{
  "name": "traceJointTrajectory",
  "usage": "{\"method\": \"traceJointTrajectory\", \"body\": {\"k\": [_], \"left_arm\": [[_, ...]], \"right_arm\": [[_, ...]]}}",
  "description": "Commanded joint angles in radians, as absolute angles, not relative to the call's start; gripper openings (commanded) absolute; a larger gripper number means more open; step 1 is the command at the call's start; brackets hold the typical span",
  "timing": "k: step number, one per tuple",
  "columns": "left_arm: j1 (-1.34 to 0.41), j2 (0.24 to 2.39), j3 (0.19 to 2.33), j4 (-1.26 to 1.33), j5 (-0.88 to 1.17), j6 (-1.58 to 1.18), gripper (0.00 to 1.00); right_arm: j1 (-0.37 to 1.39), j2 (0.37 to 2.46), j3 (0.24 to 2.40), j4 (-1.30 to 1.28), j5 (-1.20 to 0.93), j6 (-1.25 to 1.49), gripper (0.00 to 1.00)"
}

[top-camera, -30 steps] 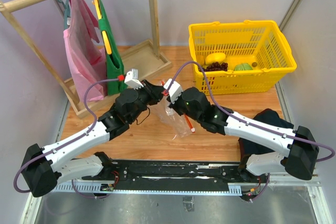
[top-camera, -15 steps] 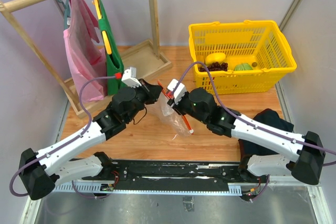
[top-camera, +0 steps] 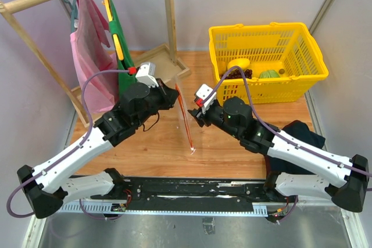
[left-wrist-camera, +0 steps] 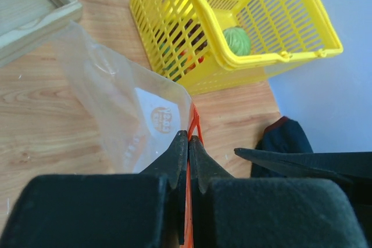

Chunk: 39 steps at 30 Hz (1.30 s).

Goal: Place the food in the zip-top bag and seal the zipper
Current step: Open the zipper of the food storage bag.

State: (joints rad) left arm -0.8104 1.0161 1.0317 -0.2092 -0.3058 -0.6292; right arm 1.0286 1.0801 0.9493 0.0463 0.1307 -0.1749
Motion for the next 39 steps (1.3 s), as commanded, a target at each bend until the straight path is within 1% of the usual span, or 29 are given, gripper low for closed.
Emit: {"method": "traceJointTrajectory", "body": {"k": [1, 7, 17, 20, 23, 29, 39], "left_arm": [[-0.819, 1.044, 1.075, -0.299, -0.272, -0.623, 0.00], [-0.819, 1.081, 1.112, -0.342, -0.268, -0.635, 0.00], [-0.821, 1.094, 1.128, -0.355, -0.260, -0.637, 0.00], [-0.821, 1.099, 1.132, -0.360, -0.258, -0.637, 0.00], [-0.821, 1.101, 1.137, -0.370, -0.263, -0.636, 0.00], [-0.821, 1.099, 1.146, -0.406, -0.297, -0.629, 0.00], [-0.821, 1.104, 1.171, -0.467, -0.320, -0.624, 0.00]], "right_arm": [[1.051, 1.087, 0.957, 0.049, 0.115, -0.124, 0.52], [1.051, 1.095, 0.957, 0.062, 0.107, -0.063, 0.62], [1.051, 1.160, 0.958, 0.059, 0.152, -0.037, 0.64], [1.051, 1.184, 0.965, 0.053, 0.147, -0.027, 0.64], [1.051, 1.204, 0.971, 0.031, 0.200, -0.027, 0.63], [1.051, 1.220, 0.977, 0.001, 0.281, -0.042, 0.61], [1.051, 1.256, 0.953, 0.026, 0.315, -0.067, 0.55]]}}
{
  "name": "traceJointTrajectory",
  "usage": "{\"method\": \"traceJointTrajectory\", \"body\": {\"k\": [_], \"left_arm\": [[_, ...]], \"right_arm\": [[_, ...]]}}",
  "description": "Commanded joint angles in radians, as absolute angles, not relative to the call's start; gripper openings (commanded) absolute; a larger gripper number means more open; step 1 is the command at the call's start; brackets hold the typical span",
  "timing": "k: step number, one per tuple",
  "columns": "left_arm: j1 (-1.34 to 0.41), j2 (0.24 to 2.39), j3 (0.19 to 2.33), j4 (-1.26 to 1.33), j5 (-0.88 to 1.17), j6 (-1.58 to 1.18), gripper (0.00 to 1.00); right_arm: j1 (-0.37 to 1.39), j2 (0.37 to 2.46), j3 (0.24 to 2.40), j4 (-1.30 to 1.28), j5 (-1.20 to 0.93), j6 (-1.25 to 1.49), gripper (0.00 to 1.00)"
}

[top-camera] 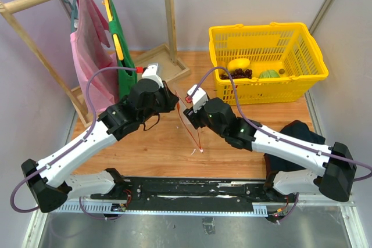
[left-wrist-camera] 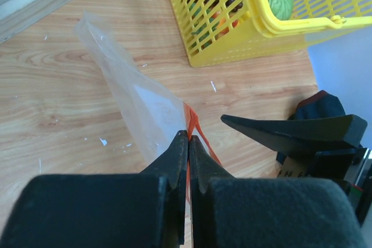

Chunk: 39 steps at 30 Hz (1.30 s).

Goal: Place the food in the zip-top bag and seal the zipper
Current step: Open the zipper of the food storage bag.

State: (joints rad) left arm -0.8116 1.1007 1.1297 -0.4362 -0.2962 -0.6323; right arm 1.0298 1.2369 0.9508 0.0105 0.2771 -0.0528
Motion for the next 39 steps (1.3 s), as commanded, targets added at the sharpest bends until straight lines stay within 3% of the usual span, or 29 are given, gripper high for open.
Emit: {"method": "traceJointTrajectory", "body": {"k": [1, 4, 7, 10, 13, 21, 27, 39], "left_arm": [[-0.821, 1.105, 1.174, -0.476, -0.325, -0.624, 0.00], [-0.821, 1.112, 1.192, -0.506, -0.349, -0.621, 0.00], [-0.821, 1.108, 1.182, -0.491, -0.341, -0.634, 0.00], [-0.821, 1.110, 1.163, -0.475, -0.325, -0.650, 0.01], [-0.821, 1.117, 1.145, -0.458, -0.303, -0.659, 0.08], [-0.828, 1.113, 1.080, -0.366, -0.248, -0.721, 0.38], [-0.871, 1.137, 1.063, -0.327, -0.265, -0.754, 0.55], [-0.937, 1.172, 0.991, -0.228, -0.356, -0.801, 0.52]], "right_arm": [[1.051, 1.261, 0.952, 0.026, 0.318, -0.069, 0.55], [1.051, 1.265, 0.942, 0.036, 0.309, -0.078, 0.52], [1.051, 1.267, 0.933, 0.048, 0.287, -0.089, 0.43], [1.051, 1.262, 0.936, 0.044, 0.287, -0.095, 0.22], [1.051, 1.250, 0.936, 0.043, 0.286, -0.092, 0.01], [1.050, 1.249, 0.973, 0.028, 0.384, 0.000, 0.01], [1.051, 1.264, 1.018, 0.006, 0.480, 0.094, 0.01], [1.051, 1.273, 1.046, 0.007, 0.497, 0.178, 0.01]]}}
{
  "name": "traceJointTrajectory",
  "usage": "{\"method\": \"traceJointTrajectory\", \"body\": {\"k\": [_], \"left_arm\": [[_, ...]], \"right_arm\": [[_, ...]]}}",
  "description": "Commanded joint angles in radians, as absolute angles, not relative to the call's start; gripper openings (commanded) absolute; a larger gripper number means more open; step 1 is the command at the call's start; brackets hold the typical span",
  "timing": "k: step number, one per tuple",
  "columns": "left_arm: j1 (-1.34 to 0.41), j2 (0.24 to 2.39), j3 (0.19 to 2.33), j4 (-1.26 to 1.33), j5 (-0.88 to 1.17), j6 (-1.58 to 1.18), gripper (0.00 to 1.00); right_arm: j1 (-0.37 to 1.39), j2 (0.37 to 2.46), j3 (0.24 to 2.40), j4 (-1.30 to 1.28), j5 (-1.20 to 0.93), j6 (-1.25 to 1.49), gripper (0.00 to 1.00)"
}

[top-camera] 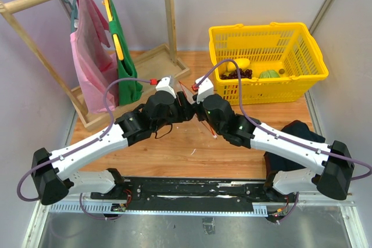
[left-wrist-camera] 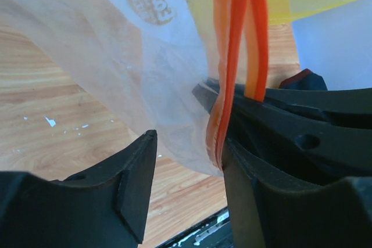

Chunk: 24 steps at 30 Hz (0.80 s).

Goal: Place the food in the zip-top bag and seal the zipper
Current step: Open the zipper of the food storage bag.

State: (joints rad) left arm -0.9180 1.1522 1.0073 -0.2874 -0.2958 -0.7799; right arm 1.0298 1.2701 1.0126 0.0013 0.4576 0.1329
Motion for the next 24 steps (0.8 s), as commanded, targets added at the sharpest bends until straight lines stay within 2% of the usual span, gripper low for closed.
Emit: {"method": "traceJointTrajectory", "body": {"k": [1, 8, 24], "left_arm": [[-0.938, 1.175, 0.994, -0.239, -0.373, -0.796, 0.50], [-0.939, 1.129, 1.002, -0.346, -0.523, -0.772, 0.33], [-0.944, 1.196, 0.963, -0.236, -0.415, -0.809, 0.35]], "right_arm": [[1.050, 1.271, 1.044, 0.006, 0.501, 0.177, 0.01], [1.050, 1.239, 1.021, -0.002, 0.605, 0.143, 0.01], [1.049, 1.229, 0.985, 0.049, 0.564, 0.189, 0.01]]}}
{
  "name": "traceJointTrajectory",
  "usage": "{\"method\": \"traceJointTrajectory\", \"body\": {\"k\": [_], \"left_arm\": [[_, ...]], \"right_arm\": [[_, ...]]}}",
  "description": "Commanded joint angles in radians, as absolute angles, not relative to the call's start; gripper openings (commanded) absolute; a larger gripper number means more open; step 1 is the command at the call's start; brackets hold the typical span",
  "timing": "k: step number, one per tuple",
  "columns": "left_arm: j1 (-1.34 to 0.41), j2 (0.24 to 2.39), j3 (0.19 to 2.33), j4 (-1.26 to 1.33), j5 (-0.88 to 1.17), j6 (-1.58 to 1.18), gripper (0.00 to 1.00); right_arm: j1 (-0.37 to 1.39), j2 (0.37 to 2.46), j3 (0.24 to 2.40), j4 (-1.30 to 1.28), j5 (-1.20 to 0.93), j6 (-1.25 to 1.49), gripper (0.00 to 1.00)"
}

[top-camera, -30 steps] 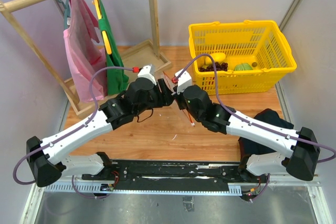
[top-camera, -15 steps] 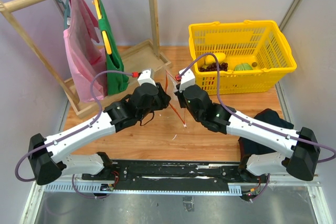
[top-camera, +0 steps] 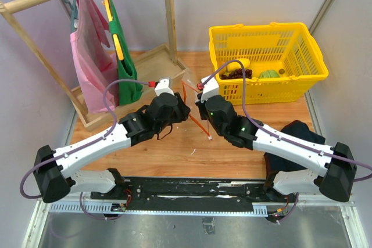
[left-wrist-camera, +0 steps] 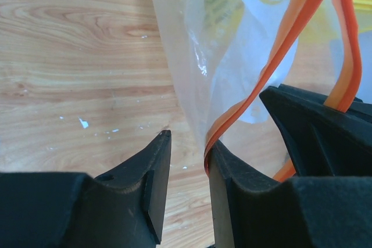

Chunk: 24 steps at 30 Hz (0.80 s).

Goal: Place the food in the zip-top bag and seal the zipper
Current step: Open the zipper of the food storage bag.

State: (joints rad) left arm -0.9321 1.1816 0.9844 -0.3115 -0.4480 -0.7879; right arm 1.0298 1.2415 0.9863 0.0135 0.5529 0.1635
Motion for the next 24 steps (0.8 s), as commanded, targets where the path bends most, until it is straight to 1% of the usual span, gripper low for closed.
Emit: {"method": "traceJointTrajectory", "body": {"k": [1, 7, 9, 11, 12, 13, 14, 15, 19, 24], "left_arm": [[-0.946, 1.198, 0.960, -0.222, -0.407, -0.814, 0.35], [-0.957, 1.210, 0.935, -0.132, -0.361, -0.843, 0.35], [-0.960, 1.217, 0.927, -0.124, -0.365, -0.846, 0.32], [-0.960, 1.215, 0.906, -0.108, -0.376, -0.853, 0.24], [-0.960, 1.212, 0.898, -0.107, -0.386, -0.853, 0.17], [-0.960, 1.207, 0.897, -0.117, -0.401, -0.852, 0.08], [-0.960, 1.201, 0.902, -0.135, -0.420, -0.847, 0.02], [-0.959, 1.191, 0.909, -0.160, -0.443, -0.838, 0.01], [-0.960, 1.136, 0.953, -0.258, -0.532, -0.782, 0.00], [-0.960, 1.095, 1.054, -0.454, -0.652, -0.727, 0.00]], "right_arm": [[1.049, 1.235, 0.987, 0.048, 0.561, 0.193, 0.01], [1.049, 1.253, 0.990, 0.047, 0.556, 0.212, 0.01], [1.049, 1.257, 0.991, 0.045, 0.560, 0.209, 0.01], [1.049, 1.257, 0.996, 0.039, 0.566, 0.203, 0.01], [1.048, 1.256, 0.998, 0.036, 0.568, 0.199, 0.01], [1.048, 1.256, 1.001, 0.030, 0.573, 0.195, 0.01], [1.046, 1.256, 1.003, 0.023, 0.579, 0.189, 0.01], [1.044, 1.252, 1.005, 0.017, 0.583, 0.182, 0.01], [1.030, 1.240, 1.013, -0.008, 0.600, 0.154, 0.01], [1.004, 1.237, 1.036, -0.067, 0.601, 0.134, 0.01]]}}
